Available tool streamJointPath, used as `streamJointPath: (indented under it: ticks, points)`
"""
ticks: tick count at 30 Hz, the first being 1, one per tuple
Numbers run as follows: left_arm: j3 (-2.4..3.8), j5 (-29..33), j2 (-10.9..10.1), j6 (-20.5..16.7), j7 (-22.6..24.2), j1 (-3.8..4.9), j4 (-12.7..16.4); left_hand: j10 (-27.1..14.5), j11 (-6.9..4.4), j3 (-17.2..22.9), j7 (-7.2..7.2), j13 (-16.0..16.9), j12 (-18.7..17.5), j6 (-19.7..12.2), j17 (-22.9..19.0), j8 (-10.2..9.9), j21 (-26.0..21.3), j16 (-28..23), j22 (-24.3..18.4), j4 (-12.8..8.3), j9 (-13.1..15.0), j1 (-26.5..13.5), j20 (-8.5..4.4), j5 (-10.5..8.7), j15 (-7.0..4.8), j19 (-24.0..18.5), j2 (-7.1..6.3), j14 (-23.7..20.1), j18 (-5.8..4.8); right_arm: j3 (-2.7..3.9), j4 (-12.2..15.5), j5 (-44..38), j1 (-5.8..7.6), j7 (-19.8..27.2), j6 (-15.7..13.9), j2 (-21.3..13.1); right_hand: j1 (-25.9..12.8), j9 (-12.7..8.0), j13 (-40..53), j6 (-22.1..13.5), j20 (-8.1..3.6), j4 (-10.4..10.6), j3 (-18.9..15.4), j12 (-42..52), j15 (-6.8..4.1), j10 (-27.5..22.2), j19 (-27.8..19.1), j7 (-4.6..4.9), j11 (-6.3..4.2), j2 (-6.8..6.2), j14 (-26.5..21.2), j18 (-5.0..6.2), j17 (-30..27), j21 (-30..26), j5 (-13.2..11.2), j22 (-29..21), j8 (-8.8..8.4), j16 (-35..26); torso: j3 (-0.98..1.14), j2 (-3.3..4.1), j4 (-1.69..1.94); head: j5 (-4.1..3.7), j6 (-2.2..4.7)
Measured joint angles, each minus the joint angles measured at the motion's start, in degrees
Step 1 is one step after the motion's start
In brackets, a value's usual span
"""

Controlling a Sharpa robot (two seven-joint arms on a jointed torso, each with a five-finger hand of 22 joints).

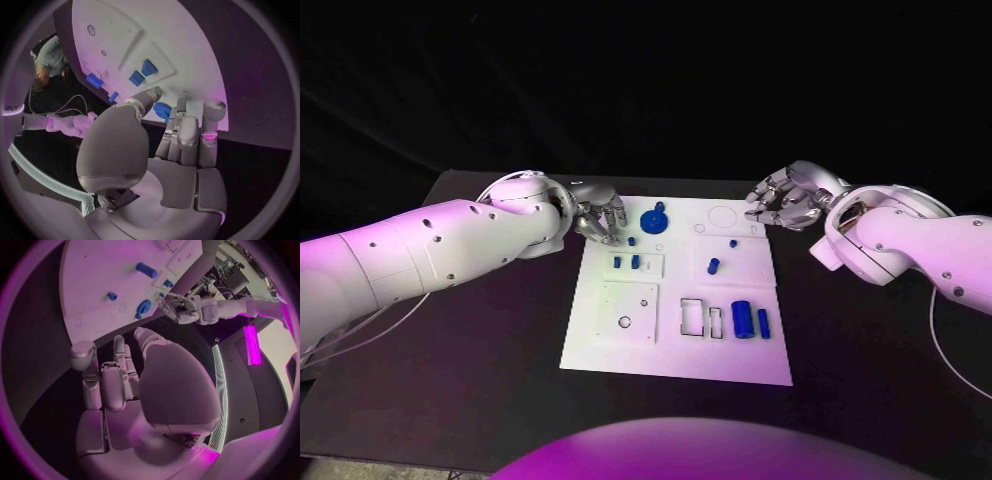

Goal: Assemble the parts on the task board

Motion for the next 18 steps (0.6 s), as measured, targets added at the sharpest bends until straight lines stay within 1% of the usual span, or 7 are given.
streamJointPath:
  ticks: [1, 3, 4, 6, 8, 14, 18]
  points:
    - [0.13, 1.4, -0.5, -0.3, 0.2, 0.00, 0.0, 0.0, 0.00, 0.0, 0.37, 0.1, 0.0, 0.5, -1.3, 0.3, -0.9, -0.6, 0.0, 0.0, 0.1, 0.3, 0.09, 0.19, 0.02, -0.5, 0.25, -0.7, 0.00, 0.00, 0.0, -1.1, -0.02, 0.0, 0.4, 0.0, 0.4, -0.1, -1.4, 0.4, 0.01, -0.3, 1.3, -1.6, 0.00, 0.4, 0.2, 0.00, 0.06, -0.45, 0.0, 0.00, 0.3, 0.7, -0.8, 0.5, 0.00, 0.1, 0.01, -0.01, 0.00, -0.01, 0.03]
    - [0.34, 5.5, -1.5, -1.2, 0.8, 0.02, 0.1, -0.4, 0.42, 0.1, 0.90, 0.2, 0.0, 2.2, -10.6, 1.4, -9.5, -5.3, 0.0, -0.1, 0.5, 0.7, 0.31, 1.34, 0.36, -5.0, 0.74, -5.9, 1.54, 0.00, 0.0, -4.0, -0.07, 0.0, 1.2, 0.0, 1.2, -0.5, -4.4, 1.6, 0.21, -1.1, 4.5, -5.2, 0.00, 1.5, 1.2, 0.04, 0.31, -1.18, 0.0, -0.01, 1.2, 2.6, -2.6, 1.8, 0.00, 0.9, 0.02, -0.03, 0.00, -0.08, 0.07]
    - [0.42, 7.7, -2.0, -1.6, 1.2, 0.03, 0.2, -0.5, 0.51, 0.3, 1.16, 0.2, 0.0, 2.6, -13.2, 1.7, -12.3, -6.7, 0.0, -0.3, 0.6, 0.9, 0.42, 1.76, 0.46, -6.4, 0.86, -7.4, 2.19, 0.00, 0.0, -5.4, -0.09, -0.1, 1.6, 0.0, 1.2, -0.6, -5.5, 1.9, 0.20, -1.4, 5.6, -6.5, 0.00, 1.8, 1.6, 0.08, 0.42, -1.26, 0.0, 0.00, 1.5, 3.5, -3.1, 2.4, 0.00, 1.2, 0.02, -0.03, 0.00, -0.12, 0.11]
    - [0.58, 13.0, -3.0, -2.4, 2.4, 0.06, 0.4, -0.4, 0.60, 0.5, 1.19, 0.5, 0.3, 3.5, -17.1, 2.2, -16.2, -8.9, 0.0, -0.5, 0.7, 1.3, 0.53, 2.54, 0.52, -8.2, 1.31, -9.5, 2.21, 0.00, 0.0, -8.3, -0.15, -0.1, 2.5, 0.1, 0.7, -0.9, -7.5, 2.2, 0.25, -2.4, 7.5, -9.0, 0.20, 2.2, 2.4, 0.21, 0.79, -2.01, 0.2, -0.01, 2.4, 5.2, -4.3, 3.5, -0.02, 1.7, 0.02, -0.04, 0.00, -0.28, 0.23]
    - [0.68, 20.4, -4.2, -3.2, 4.4, 0.08, 0.8, -0.4, 0.64, 0.8, 1.19, 0.6, 0.8, 3.5, -21.3, 2.5, -18.9, -11.7, -0.5, -0.2, 0.7, 1.4, 0.61, 2.64, 0.53, -9.5, 1.94, -12.2, 2.21, 0.00, 0.1, -11.9, -0.25, -0.2, 3.4, 0.2, 0.5, -1.0, -8.7, 2.4, 0.45, -3.1, 8.4, -10.5, 0.41, 2.2, 2.6, 0.06, 0.79, -2.23, 0.0, -0.84, 2.8, 6.1, -4.6, 4.1, -0.44, 1.9, 0.03, -0.05, 0.00, -0.66, 0.38]
    - [0.78, 43.6, -6.8, -4.4, 11.6, 0.10, 3.1, -0.4, 0.64, 1.0, 1.19, 1.0, 1.7, 3.5, -24.0, 2.5, -21.6, -14.7, -1.9, 0.0, 0.8, 0.8, 0.81, 2.64, 0.62, -10.6, 3.04, -14.3, 2.20, 0.01, 0.3, -22.0, -0.56, -0.6, 5.6, 0.9, 0.0, -1.2, -10.3, 2.8, 0.45, -4.3, 9.6, -12.7, 0.62, 2.2, 3.0, 0.04, 0.79, -2.74, 0.2, -0.93, 3.3, 7.0, -5.1, 4.9, -0.45, 2.2, -0.01, 0.01, -0.04, -2.46, 1.02]
    - [0.79, 55.5, -8.2, -4.4, 15.4, 0.10, 5.4, -0.2, 0.42, 0.7, 1.19, 1.3, 2.3, 3.5, -24.3, 2.8, -22.0, -14.7, -2.3, 0.3, 0.8, 0.5, 0.81, 2.83, 0.62, -10.6, 3.27, -14.3, 2.20, 0.01, 0.4, -27.5, -0.86, -1.0, 6.6, 1.4, 0.0, -1.4, -10.9, 3.1, 0.28, -4.9, 9.8, -13.3, 0.82, 2.6, 4.4, 0.14, 1.01, -2.74, 0.0, -0.93, 4.3, 9.6, -5.2, 5.3, -0.45, 3.0, -0.08, 0.09, -0.07, -3.48, 1.38]
